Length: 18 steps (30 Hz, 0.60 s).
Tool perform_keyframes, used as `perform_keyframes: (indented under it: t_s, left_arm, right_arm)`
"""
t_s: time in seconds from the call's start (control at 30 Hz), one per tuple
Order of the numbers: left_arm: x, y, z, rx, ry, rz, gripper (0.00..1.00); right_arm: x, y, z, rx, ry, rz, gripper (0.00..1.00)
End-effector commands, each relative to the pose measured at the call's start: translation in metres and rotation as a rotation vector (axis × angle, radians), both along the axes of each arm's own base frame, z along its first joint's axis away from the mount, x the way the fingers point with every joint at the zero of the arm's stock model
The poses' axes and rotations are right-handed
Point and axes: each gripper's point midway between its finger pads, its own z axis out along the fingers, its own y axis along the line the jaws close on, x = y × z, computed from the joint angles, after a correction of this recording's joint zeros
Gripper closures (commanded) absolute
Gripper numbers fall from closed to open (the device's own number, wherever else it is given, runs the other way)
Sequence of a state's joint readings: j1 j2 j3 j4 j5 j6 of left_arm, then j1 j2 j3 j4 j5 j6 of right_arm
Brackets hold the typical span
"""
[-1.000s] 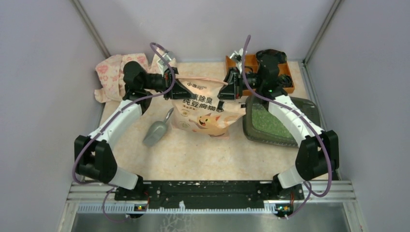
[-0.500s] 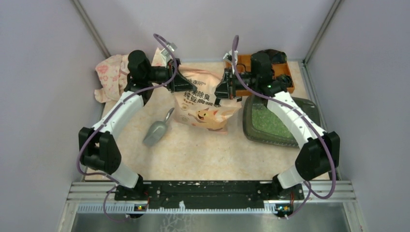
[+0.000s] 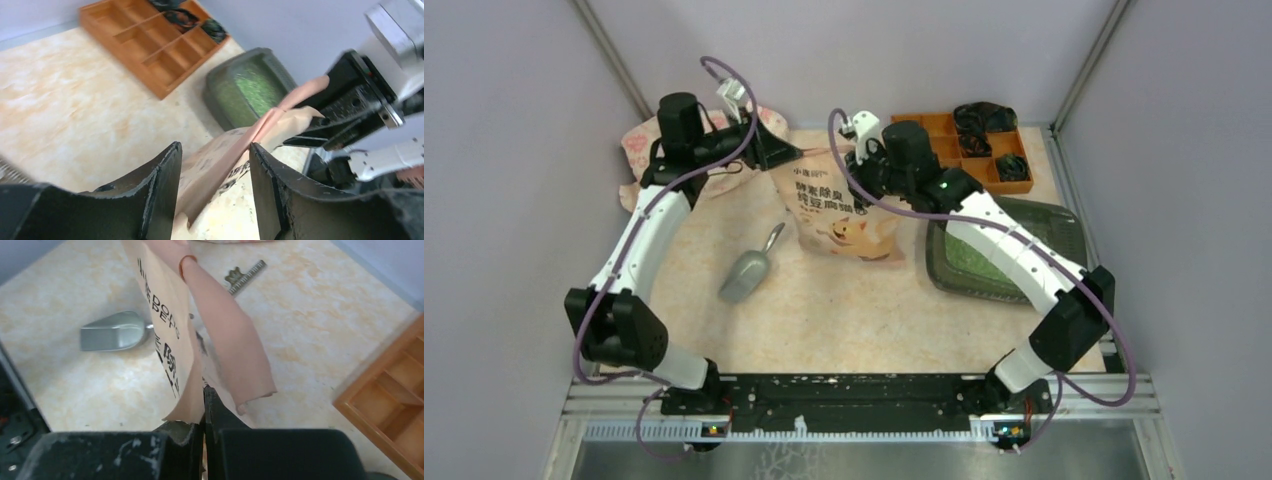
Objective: Fill the litter box with clean litter
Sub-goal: Adjust the cat litter bag at the center of the board.
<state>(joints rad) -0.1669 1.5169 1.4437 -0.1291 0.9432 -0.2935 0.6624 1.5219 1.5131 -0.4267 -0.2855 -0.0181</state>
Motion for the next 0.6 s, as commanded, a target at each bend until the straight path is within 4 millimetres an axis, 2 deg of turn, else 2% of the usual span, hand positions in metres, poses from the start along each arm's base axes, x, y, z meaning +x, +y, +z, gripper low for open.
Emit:
perform_keyframes:
  t_s: [0.0,0.13,0.33,0.4,0.57]
  left_arm:
    - [0.017,0.054,0.007,0.047,0.003,0.285,0.42]
    - [0.019,0.076,0.002,0.022,0.055,0.359,0.42]
    - [0.011,0.080,-0.008,0.038,0.077,0.358,0.43]
    - [0.007,0.079,-0.008,0.042,0.071,0.347,0.43]
    - [0.000,0.080,-0.011,0.061,0.068,0.340,0.43]
  right_arm:
    - [0.021,-0.006,0.062,-0.056,-0.297,-0.192,1.00]
    - [0.018,0.011,0.070,-0.212,-0.438,-0.258,1.00]
    - [0.050,0.001,0.078,-0.369,-0.546,-0.472,1.00]
    - [0.056,-0.004,0.087,-0.384,-0.589,-0.520,1.00]
    - [0.053,-0.016,0.118,-0.380,-0.732,-0.622,1.00]
